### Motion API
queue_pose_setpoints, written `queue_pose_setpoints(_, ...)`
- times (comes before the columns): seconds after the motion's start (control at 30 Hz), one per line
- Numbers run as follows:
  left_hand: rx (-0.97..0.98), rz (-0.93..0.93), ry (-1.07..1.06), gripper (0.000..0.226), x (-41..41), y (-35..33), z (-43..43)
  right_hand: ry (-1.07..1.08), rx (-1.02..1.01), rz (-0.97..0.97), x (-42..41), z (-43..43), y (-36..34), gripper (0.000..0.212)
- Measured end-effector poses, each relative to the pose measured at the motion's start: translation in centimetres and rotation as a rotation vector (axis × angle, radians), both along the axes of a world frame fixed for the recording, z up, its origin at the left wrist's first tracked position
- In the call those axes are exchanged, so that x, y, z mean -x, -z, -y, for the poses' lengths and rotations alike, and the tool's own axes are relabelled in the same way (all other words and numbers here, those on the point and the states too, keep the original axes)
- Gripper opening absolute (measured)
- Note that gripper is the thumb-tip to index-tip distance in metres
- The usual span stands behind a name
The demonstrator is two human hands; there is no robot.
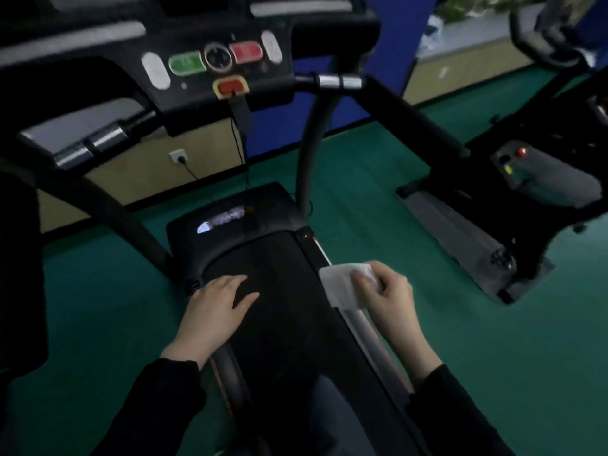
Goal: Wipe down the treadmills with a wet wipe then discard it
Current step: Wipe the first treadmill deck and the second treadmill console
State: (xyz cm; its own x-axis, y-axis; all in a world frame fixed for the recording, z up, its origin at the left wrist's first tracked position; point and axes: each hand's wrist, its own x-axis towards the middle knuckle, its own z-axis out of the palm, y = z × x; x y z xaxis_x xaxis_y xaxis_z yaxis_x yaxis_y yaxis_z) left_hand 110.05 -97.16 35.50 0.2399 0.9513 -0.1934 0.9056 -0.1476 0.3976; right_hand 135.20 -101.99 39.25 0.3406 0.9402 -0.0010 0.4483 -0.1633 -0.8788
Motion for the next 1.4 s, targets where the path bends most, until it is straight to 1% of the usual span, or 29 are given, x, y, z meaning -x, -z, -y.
queue_pose_setpoints(0.1,-0.017,0.012,-0.089,0.054,-1.1,-3.6,-1.4,-0.075,-0.035,0.021,-1.3,-3.3,-3.3,0.028)
queue_pose_setpoints(0.2,-0.032,0.006,-0.156,0.054,-1.3,-6.5,-2.6,-0.144,-0.041,0.025,-1.8,-6.1,-5.5,0.02)
queue_pose_setpoints(0.3,-0.054,0.012,-0.241,0.053,-0.8,-8.9,-3.4,-0.241,-0.037,-0.02,-1.4,-8.9,-7.2,0.02)
queue_pose_setpoints(0.4,-0.111,0.03,-0.31,0.053,0.2,-11.2,-4.4,-0.317,-0.067,-0.037,-0.1,-11.7,-9.0,0.028)
queue_pose_setpoints(0.57,-0.256,0.071,-0.377,0.052,2.2,-14.7,-8.0,-0.399,-0.139,-0.06,2.7,-16.9,-12.6,0.022)
queue_pose_setpoints(0.63,-0.32,0.076,-0.393,0.057,3.2,-16.2,-10.2,-0.416,-0.178,-0.089,4.1,-19.4,-14.0,0.017)
queue_pose_setpoints(0.7,-0.406,0.085,-0.401,0.066,4.5,-17.6,-12.5,-0.42,-0.212,-0.119,5.7,-21.8,-15.5,0.015)
queue_pose_setpoints(0.83,-0.496,0.082,-0.399,0.068,7.1,-19.8,-17.0,-0.431,-0.275,-0.156,8.9,-26.3,-17.8,0.018)
queue_pose_setpoints(0.93,-0.529,0.06,-0.372,0.075,8.9,-20.9,-19.9,-0.425,-0.298,-0.193,11.1,-29.2,-19.0,0.016)
queue_pose_setpoints(1.07,-0.565,0.025,-0.359,0.069,10.6,-21.6,-23.8,-0.408,-0.343,-0.196,13.2,-32.3,-19.9,0.022)
queue_pose_setpoints(1.13,-0.574,0.001,-0.354,0.072,11.2,-21.7,-25.9,-0.417,-0.348,-0.2,13.9,-33.7,-20.5,0.022)
queue_pose_setpoints(1.2,-0.59,-0.035,-0.354,0.076,11.7,-21.8,-27.9,-0.427,-0.374,-0.184,14.4,-35.3,-21.1,0.027)
queue_pose_setpoints(1.33,-0.612,-0.068,-0.425,0.082,12.8,-21.8,-32.1,-0.435,-0.383,-0.184,15.2,-39.1,-21.8,0.018)
queue_pose_setpoints(1.4,-0.621,-0.114,-0.466,0.084,13.3,-22.1,-34.0,-0.452,-0.384,-0.173,15.5,-41.1,-22.3,0.02)
